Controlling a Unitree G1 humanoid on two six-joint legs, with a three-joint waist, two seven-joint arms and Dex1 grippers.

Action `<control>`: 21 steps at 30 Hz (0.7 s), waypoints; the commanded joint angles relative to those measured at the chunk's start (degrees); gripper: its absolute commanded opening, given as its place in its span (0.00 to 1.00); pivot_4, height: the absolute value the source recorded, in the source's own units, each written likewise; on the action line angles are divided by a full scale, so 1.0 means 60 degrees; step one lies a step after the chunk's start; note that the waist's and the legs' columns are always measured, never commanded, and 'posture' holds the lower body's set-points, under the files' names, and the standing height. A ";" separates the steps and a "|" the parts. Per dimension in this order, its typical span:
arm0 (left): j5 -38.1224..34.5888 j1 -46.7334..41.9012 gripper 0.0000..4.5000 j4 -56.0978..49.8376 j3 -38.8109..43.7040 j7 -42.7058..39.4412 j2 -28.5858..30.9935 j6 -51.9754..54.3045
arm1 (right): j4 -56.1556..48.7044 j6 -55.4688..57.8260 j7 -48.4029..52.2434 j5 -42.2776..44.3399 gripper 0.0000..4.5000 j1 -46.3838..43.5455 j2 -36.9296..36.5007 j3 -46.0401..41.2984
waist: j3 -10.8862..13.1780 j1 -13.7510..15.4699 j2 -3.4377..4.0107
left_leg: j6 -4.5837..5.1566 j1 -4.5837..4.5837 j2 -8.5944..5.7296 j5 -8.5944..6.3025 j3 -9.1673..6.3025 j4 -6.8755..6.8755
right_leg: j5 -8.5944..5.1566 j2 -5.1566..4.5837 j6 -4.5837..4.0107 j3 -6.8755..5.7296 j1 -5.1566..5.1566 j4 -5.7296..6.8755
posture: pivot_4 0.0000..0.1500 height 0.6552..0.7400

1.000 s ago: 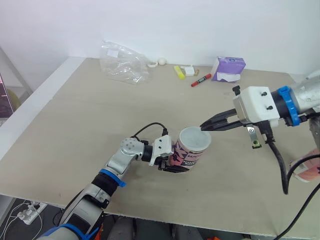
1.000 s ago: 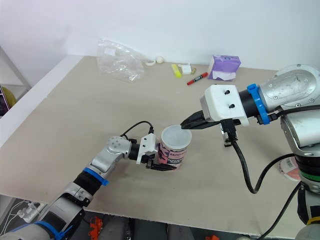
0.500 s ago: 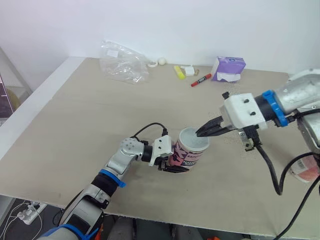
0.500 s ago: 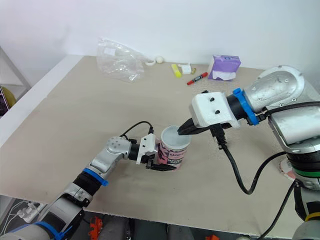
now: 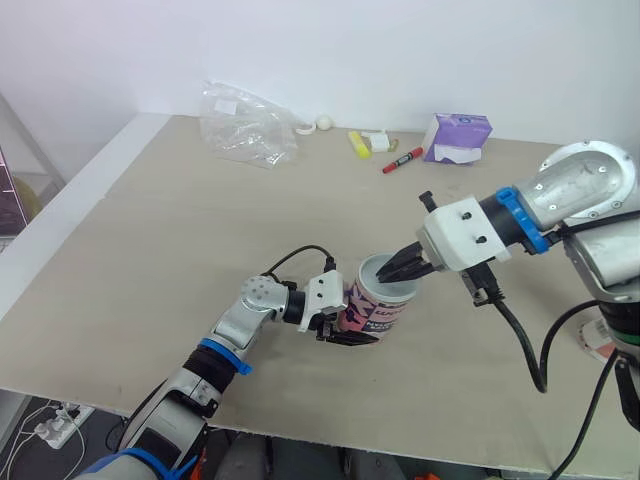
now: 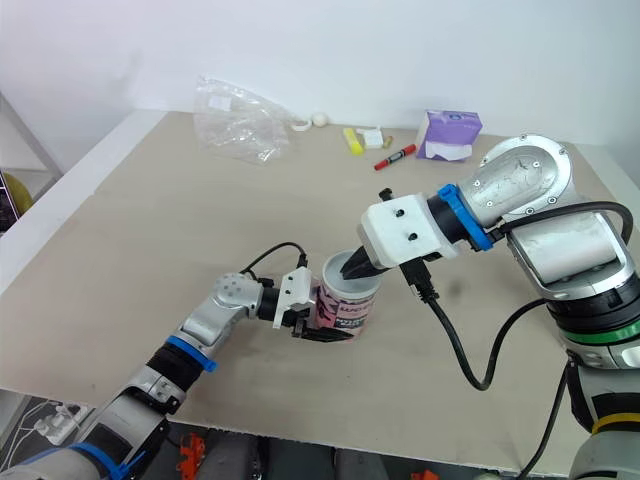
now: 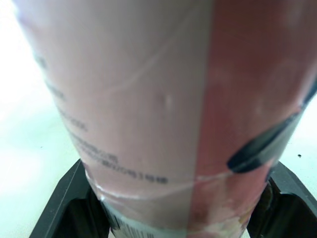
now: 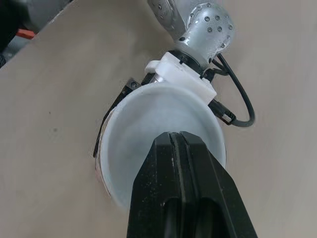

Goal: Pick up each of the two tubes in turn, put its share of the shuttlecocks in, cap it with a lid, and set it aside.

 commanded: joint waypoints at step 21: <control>0.0473 0.0211 0.63 0.0420 -0.0123 0.0339 0.0135 0.0389 | 0.0215 -0.0850 0.0496 0.0118 0.02 -0.0316 -0.0864 0.0270 | -0.0001 0.0001 -0.0001 | 0.0000 0.0002 0.0000 0.0000 -0.0002 0.0000 | 0.0000 -0.0003 0.0000 -0.0002 0.0003 -0.0001 | 1.00 1.00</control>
